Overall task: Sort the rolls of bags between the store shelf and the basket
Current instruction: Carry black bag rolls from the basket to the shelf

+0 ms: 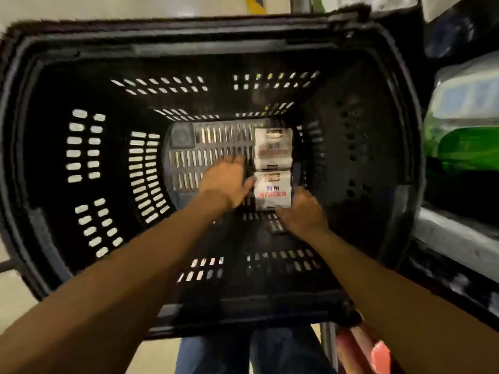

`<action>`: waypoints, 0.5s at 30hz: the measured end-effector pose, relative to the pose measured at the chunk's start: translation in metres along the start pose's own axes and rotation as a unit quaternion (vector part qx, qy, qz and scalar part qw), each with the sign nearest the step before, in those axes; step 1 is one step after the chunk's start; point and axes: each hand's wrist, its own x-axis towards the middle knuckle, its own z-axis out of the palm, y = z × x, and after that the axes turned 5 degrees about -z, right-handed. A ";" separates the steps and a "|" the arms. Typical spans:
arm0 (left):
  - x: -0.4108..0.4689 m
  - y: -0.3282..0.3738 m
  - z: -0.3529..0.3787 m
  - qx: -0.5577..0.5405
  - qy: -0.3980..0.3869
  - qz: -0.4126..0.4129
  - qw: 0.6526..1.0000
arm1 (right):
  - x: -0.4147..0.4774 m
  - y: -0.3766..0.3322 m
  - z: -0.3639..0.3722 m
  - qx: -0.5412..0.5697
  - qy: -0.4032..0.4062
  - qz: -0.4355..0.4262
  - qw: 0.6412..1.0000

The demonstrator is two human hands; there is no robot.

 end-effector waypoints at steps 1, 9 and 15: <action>0.019 -0.001 0.012 -0.008 -0.004 -0.005 1.000 | 0.018 0.004 0.010 0.027 0.004 0.015 1.000; 0.112 0.004 0.082 -0.069 0.025 -0.015 0.997 | 0.098 0.016 0.068 0.107 0.065 0.101 0.987; 0.136 0.019 0.107 -0.204 0.049 -0.071 0.975 | 0.109 0.020 0.094 0.215 0.156 0.135 0.955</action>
